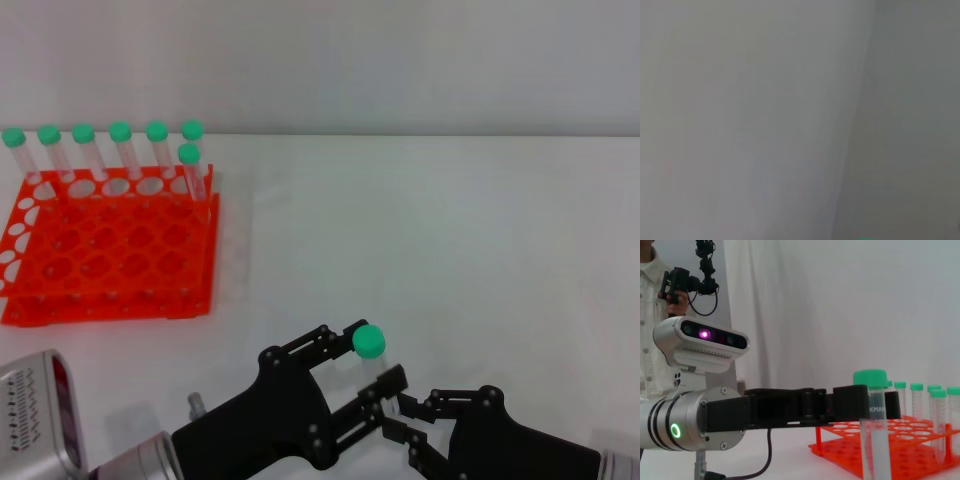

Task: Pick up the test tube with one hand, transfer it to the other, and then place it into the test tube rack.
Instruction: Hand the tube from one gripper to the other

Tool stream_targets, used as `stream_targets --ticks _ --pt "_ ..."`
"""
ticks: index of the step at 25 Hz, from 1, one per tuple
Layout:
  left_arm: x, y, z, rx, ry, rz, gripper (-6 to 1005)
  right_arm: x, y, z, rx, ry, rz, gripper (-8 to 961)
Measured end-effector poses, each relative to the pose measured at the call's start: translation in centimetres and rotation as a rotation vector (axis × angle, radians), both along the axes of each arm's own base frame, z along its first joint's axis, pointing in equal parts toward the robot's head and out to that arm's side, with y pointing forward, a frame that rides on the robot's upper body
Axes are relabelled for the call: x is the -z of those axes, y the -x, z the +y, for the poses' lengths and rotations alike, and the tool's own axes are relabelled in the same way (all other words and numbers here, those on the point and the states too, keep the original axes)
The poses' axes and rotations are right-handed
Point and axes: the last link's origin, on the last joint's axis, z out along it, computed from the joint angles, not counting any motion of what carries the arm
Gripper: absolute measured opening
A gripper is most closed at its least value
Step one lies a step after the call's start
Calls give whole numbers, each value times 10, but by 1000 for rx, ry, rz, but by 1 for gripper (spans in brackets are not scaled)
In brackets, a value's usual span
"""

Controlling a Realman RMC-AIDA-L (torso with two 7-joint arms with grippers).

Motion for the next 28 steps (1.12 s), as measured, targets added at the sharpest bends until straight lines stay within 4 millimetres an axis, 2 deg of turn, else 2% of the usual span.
stream_targets --ticks 5,10,16,28 --pt "-3 3 2 -12 -6 3 619 0 1 1 -3 0 0 186" --pt "-1 3 4 -11 -6 13 380 0 1 1 -2 0 -1 187" --pt "0 3 5 -8 -3 21 212 1 1 1 -7 6 -7 187" --pt "-4 3 4 -18 -20 -3 211 1 0 0 -30 10 -19 188"
